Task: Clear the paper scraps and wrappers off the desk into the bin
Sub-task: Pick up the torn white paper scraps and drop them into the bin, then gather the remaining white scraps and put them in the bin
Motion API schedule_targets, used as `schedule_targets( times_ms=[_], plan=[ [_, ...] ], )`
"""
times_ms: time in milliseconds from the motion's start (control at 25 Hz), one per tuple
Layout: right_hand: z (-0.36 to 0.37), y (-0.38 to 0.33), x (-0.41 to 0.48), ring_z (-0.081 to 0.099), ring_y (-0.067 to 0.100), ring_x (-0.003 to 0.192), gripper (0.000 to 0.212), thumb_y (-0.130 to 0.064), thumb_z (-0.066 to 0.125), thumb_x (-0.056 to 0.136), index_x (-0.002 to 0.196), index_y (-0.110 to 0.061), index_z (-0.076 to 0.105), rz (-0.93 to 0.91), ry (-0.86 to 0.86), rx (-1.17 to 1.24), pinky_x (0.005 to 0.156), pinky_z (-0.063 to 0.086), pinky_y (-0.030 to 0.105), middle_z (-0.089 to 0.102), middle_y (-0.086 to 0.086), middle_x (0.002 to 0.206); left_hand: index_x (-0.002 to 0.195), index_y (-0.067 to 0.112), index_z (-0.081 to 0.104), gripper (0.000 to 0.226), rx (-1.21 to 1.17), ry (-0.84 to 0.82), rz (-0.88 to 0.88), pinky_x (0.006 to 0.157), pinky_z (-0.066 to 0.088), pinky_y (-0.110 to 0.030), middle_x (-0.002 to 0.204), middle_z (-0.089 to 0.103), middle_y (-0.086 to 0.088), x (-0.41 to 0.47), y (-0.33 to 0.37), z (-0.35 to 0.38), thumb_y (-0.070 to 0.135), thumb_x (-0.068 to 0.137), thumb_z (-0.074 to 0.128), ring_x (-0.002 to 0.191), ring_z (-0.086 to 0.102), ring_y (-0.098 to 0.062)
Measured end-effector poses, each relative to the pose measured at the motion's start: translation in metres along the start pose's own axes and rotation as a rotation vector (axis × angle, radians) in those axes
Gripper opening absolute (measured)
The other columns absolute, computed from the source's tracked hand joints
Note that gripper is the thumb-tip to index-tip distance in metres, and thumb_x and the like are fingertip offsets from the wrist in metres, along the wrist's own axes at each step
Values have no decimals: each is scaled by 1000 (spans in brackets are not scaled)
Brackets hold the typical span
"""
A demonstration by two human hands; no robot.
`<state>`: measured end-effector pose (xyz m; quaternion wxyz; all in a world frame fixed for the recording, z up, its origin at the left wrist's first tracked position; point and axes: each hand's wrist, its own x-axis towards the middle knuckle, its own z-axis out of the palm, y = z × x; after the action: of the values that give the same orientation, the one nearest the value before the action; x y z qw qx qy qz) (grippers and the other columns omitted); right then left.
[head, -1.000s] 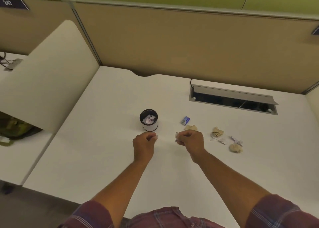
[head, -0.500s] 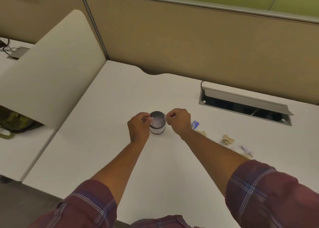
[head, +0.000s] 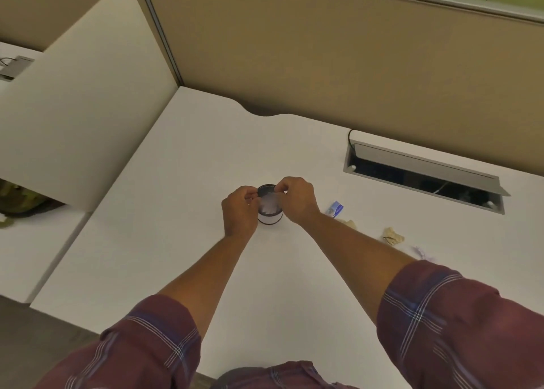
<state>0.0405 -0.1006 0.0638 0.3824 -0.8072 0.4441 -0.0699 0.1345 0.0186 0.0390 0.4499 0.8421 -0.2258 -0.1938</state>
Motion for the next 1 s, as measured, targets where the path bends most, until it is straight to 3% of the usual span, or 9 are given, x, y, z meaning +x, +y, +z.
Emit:
schedule_targets(
  times_ms=[80, 160, 280, 400, 600, 800, 1000],
  plan=[
    [-3, 4, -5, 65, 17, 83, 19, 0, 60, 86, 92, -10, 75, 16, 23, 48, 69, 50, 20, 74, 3, 94, 111, 9, 73, 21, 35, 20, 52, 87, 61, -39, 104, 76, -5, -5, 1, -1, 6, 90, 71, 95, 70, -21],
    [-7, 11, -15, 67, 15, 83, 16, -5, 61, 88, 92, -15, 72, 19, 59, 84, 65, 45, 15, 71, -3, 92, 114, 11, 71, 23, 77, 30, 123, 89, 58, -41, 109, 73, -5, -12, 2, -1, 9, 92, 71, 102, 66, -25],
    [-13, 27, -38, 57, 8, 88, 13, -10, 63, 91, 101, -16, 70, -14, 127, 68, 77, 39, 16, 67, -4, 101, 116, 17, 65, 24, 155, 13, 245, 88, 54, -35, 115, 66, -2, -30, 5, 4, 15, 93, 70, 108, 58, -24],
    [-19, 53, -74, 58, 11, 92, 17, -9, 63, 93, 110, -12, 68, -21, 175, 68, 85, 43, 20, 67, 2, 110, 116, 18, 65, 23, 111, -77, 341, 86, 55, -29, 117, 67, -2, -55, 6, 18, 13, 94, 69, 102, 58, -14],
    [-27, 111, -138, 64, 26, 103, 25, -10, 63, 95, 119, -6, 66, 18, 153, 35, 96, 51, 36, 65, 10, 118, 116, 14, 68, 25, 152, -336, 378, 85, 59, -41, 107, 66, -1, -99, -8, 51, 12, 92, 74, 95, 63, -17],
    [-59, 168, -173, 64, 29, 100, 27, -12, 64, 94, 120, -6, 64, 110, 180, -10, 94, 49, 37, 63, 10, 118, 119, 18, 67, 29, 253, -479, 381, 89, 58, -36, 111, 64, 4, -121, -2, 85, 17, 91, 75, 95, 61, -14],
    [-98, 222, -192, 65, 28, 95, 27, -13, 68, 92, 117, -6, 66, 266, 285, 6, 93, 50, 37, 65, 10, 113, 123, 14, 66, 33, 310, -595, 336, 87, 56, -29, 119, 65, -2, -130, 26, 131, 22, 92, 75, 94, 64, -15]
  ],
)
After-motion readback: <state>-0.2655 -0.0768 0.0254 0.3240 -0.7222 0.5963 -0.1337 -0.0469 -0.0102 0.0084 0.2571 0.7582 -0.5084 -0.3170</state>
